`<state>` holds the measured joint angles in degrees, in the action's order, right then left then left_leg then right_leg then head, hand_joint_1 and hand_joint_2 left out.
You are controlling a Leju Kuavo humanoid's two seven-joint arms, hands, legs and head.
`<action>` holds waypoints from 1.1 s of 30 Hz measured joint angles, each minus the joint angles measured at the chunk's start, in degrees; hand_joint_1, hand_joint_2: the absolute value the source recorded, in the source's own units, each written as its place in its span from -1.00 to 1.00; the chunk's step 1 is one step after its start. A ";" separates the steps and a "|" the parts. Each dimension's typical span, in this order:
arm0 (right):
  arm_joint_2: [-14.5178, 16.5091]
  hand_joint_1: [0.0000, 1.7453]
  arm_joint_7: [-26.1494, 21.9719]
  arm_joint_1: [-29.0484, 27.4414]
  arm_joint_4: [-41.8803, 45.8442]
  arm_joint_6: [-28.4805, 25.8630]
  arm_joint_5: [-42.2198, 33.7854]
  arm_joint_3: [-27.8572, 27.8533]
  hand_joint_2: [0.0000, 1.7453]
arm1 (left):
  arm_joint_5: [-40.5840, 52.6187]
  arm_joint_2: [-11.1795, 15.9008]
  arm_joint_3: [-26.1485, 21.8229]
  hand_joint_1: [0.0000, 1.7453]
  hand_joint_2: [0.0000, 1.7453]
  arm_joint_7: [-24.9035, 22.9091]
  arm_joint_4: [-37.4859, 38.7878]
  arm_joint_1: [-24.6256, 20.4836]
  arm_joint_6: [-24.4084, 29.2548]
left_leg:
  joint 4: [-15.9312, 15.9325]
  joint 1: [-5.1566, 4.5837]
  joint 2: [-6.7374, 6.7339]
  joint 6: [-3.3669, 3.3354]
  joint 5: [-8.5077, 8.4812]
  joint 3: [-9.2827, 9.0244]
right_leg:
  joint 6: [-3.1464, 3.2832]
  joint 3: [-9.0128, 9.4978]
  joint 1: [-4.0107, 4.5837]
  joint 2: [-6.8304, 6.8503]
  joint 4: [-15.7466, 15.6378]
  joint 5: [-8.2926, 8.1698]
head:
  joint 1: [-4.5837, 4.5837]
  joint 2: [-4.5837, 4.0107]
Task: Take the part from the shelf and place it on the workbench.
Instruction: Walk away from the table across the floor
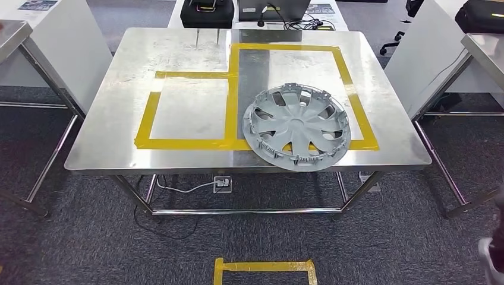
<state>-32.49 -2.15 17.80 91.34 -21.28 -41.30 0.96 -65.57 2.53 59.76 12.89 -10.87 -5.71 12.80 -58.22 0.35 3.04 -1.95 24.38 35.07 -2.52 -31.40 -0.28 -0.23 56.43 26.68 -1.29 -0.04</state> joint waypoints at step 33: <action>27.51 -1.00 28.73 -14.43 -61.99 11.00 42.86 -24.00 -1.00 | -1.63 -2.62 -0.95 -1.00 -1.00 -10.53 -0.34 -1.04 -6.78 | 0.17 0.03 -0.40 0.16 1.01 -1.17 | 0.32 0.96 0.12 -0.35 0.02 1.03 | 0.20 0.00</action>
<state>-4.98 26.58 3.36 29.35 -10.28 1.56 -23.04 -67.19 -0.09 58.82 2.36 -11.21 -6.76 6.02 -58.06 0.38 2.64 -1.79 25.39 33.91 -2.21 -30.43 -0.17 -0.57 56.45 27.71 -1.09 -0.04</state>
